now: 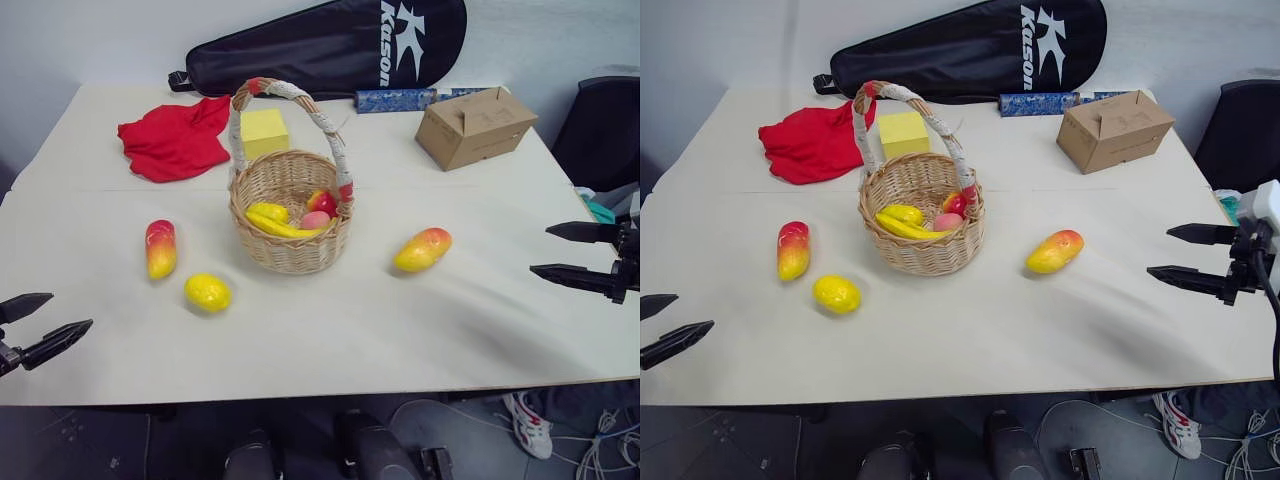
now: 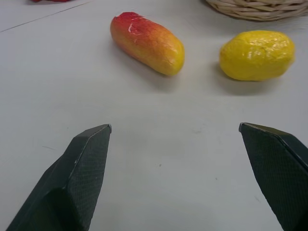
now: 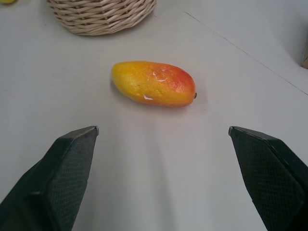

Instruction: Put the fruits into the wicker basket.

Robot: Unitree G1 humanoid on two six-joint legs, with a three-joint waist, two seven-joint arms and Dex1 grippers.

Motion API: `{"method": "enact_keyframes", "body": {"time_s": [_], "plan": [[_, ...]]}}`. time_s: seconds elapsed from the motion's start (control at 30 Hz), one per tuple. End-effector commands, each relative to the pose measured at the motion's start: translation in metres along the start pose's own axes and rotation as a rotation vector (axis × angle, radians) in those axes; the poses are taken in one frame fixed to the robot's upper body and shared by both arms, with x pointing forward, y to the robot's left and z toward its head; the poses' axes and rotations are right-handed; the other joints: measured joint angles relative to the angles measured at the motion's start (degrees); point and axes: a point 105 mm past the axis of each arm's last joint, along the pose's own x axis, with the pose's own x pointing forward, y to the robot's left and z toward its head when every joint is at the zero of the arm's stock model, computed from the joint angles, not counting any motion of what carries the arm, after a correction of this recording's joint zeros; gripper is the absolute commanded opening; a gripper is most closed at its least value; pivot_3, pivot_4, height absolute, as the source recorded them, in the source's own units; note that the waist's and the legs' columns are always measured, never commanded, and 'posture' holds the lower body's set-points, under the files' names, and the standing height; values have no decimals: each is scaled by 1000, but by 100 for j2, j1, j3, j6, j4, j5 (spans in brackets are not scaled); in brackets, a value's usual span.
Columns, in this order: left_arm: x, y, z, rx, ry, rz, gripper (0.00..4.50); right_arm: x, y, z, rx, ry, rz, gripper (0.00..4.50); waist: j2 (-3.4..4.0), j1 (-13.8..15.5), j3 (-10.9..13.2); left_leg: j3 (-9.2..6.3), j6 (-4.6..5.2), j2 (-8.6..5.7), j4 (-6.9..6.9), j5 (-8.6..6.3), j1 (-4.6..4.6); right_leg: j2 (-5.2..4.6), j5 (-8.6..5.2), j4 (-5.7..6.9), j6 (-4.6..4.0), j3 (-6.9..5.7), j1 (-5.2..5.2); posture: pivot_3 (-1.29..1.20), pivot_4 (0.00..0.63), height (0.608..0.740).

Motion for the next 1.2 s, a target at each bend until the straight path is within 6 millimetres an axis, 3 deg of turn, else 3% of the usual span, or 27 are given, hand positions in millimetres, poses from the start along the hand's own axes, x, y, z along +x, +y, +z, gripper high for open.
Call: {"method": "enact_keyframes", "body": {"time_s": [0.03,0.17,0.33,0.43,0.6,0.77,1.1,1.2], "plan": [[7,0,13,-34,-55,34,4472,1,1,21,-70,-47,-10,4477,0,1,0,0,0,0,1,0,0,0,0,1,0,0,0,0,150,740],[30,-6,40,-173,-131,88,4472,11,19,53,-80,-141,66,4477,0,18,0,-6,-2,0,9,1,-1,0,0,14,1,-1,1,0,150,740],[66,-21,64,-355,-98,136,4472,25,66,91,-146,-214,242,4477,0,47,0,-31,-8,-1,25,4,-5,2,-6,39,8,-15,4,0,150,740],[87,-21,65,-438,-3,232,4472,31,97,116,-216,-284,348,4477,-1,58,0,-50,-11,-2,45,3,-16,5,-9,49,12,-32,8,0,150,740],[113,-16,61,-462,127,357,4472,39,124,138,-283,-358,440,4477,-3,34,1,-65,-21,1,68,1,-21,8,-17,63,10,-47,11,0,150,740],[137,-16,61,-462,185,371,4472,43,135,146,-309,-390,474,4477,-3,76,1,-74,-26,0,73,3,-23,5,-19,66,6,-59,13,0,150,740],[185,-16,49,-496,219,317,4472,47,134,149,-311,-412,451,4477,-3,110,0,-76,-28,2,75,5,-24,3,-22,70,2,-86,12,0,150,740],[191,-17,49,-509,220,299,3905,48,132,149,-308,-417,434,4500,-3,144,0,-78,-30,2,76,7,-23,3,-23,77,0,-86,12,0,150,740]]}}
